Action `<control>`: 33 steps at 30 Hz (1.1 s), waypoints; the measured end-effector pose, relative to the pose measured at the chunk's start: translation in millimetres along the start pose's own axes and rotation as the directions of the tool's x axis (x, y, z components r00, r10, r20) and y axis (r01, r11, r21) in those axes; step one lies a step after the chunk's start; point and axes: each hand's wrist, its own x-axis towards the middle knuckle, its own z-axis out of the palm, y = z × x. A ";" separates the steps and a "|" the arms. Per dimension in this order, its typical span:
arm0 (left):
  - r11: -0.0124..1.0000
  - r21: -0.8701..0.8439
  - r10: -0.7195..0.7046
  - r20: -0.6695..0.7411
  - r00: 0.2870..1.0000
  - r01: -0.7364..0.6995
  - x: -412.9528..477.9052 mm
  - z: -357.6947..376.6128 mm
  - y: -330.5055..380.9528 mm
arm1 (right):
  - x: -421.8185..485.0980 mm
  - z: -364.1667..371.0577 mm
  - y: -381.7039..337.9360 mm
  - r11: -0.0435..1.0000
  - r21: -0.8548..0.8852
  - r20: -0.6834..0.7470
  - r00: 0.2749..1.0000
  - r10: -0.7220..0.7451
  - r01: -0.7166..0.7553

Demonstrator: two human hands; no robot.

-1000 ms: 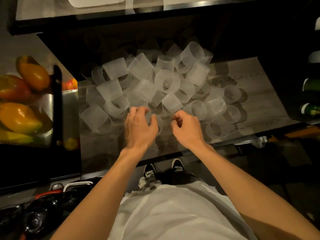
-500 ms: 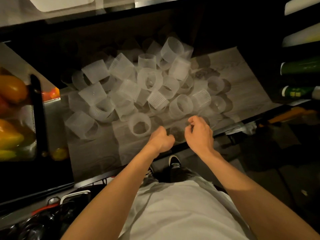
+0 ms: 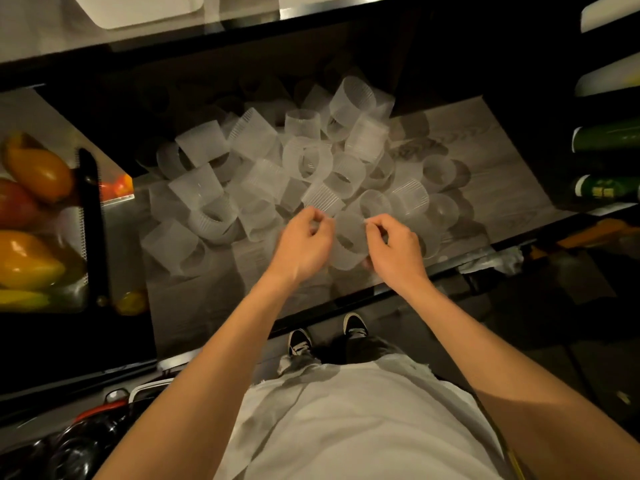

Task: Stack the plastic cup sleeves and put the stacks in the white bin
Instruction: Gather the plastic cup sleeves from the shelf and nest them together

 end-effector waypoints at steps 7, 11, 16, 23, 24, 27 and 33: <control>0.986 0.160 0.082 -0.257 0.963 -0.041 -2.1 -54.6 -17.2 | 7.9 37.4 -51.8 0.990 0.117 0.184 0.978 -0.100 0.079; 0.972 0.233 0.070 -0.310 0.948 0.004 -6.9 -63.7 -38.1 | 7.7 58.2 -52.4 0.994 0.045 0.264 0.958 -0.111 0.102; 0.981 0.192 0.031 -0.331 0.943 0.035 -8.0 -58.3 -51.6 | 9.3 62.7 -49.2 0.985 -0.071 0.255 0.957 -0.137 0.160; 0.978 0.198 -0.004 -0.305 0.952 0.067 -7.3 -55.5 -49.4 | 8.3 59.5 -47.0 0.967 -0.143 0.257 0.952 -0.167 0.209; 0.976 0.207 -0.002 -0.307 0.952 0.069 -7.0 -54.2 -49.5 | 7.8 60.2 -46.8 0.967 -0.149 0.254 0.953 -0.166 0.208; 0.967 0.241 0.004 -0.318 0.948 0.076 -6.4 -51.1 -49.1 | 7.7 61.4 -45.1 0.964 -0.157 0.253 0.952 -0.171 0.215; 0.964 0.261 0.047 -0.372 0.927 0.056 -5.6 -47.0 -54.2 | 10.0 61.7 -40.2 0.953 -0.161 0.229 0.949 -0.218 0.258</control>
